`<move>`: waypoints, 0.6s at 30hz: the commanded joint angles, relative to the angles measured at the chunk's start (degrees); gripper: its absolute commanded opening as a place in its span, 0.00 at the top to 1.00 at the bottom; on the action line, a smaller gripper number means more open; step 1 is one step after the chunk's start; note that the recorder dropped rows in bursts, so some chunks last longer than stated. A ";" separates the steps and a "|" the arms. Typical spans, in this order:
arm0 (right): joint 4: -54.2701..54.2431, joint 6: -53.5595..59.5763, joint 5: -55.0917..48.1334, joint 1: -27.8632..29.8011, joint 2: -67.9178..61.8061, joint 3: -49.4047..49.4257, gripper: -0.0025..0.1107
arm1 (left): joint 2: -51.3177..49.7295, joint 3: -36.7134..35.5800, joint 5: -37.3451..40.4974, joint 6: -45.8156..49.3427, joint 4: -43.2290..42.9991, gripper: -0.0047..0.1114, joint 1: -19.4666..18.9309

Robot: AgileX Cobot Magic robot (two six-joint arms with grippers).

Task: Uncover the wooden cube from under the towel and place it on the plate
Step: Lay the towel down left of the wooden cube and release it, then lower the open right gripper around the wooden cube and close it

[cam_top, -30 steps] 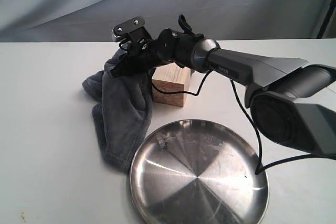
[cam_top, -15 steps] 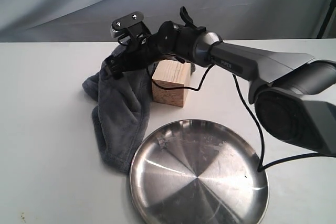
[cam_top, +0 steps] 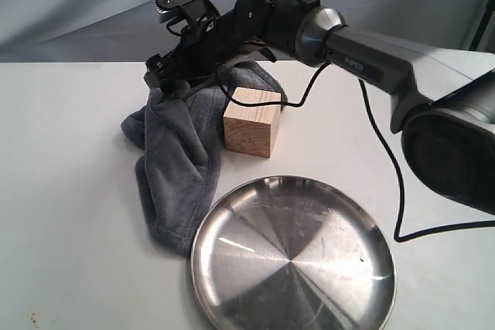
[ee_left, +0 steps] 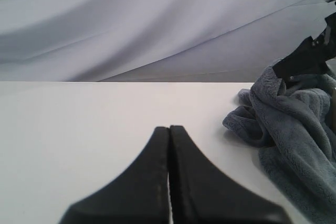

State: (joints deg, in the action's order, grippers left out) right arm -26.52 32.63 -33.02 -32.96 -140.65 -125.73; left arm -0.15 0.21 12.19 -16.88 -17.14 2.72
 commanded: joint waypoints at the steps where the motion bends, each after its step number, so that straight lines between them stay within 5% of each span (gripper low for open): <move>1: 3.79 -0.09 -4.99 0.35 2.66 -0.39 0.14 | 0.15 -0.21 -0.33 0.03 -0.14 0.96 -0.18; 18: 17.56 1.31 -36.94 0.35 6.35 -0.39 0.14 | 0.15 -0.21 -0.33 0.03 -0.14 0.96 -0.18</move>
State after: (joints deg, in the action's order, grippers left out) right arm -12.67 33.17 -64.94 -32.96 -135.03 -125.73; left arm -0.15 0.21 12.19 -16.88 -17.14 2.72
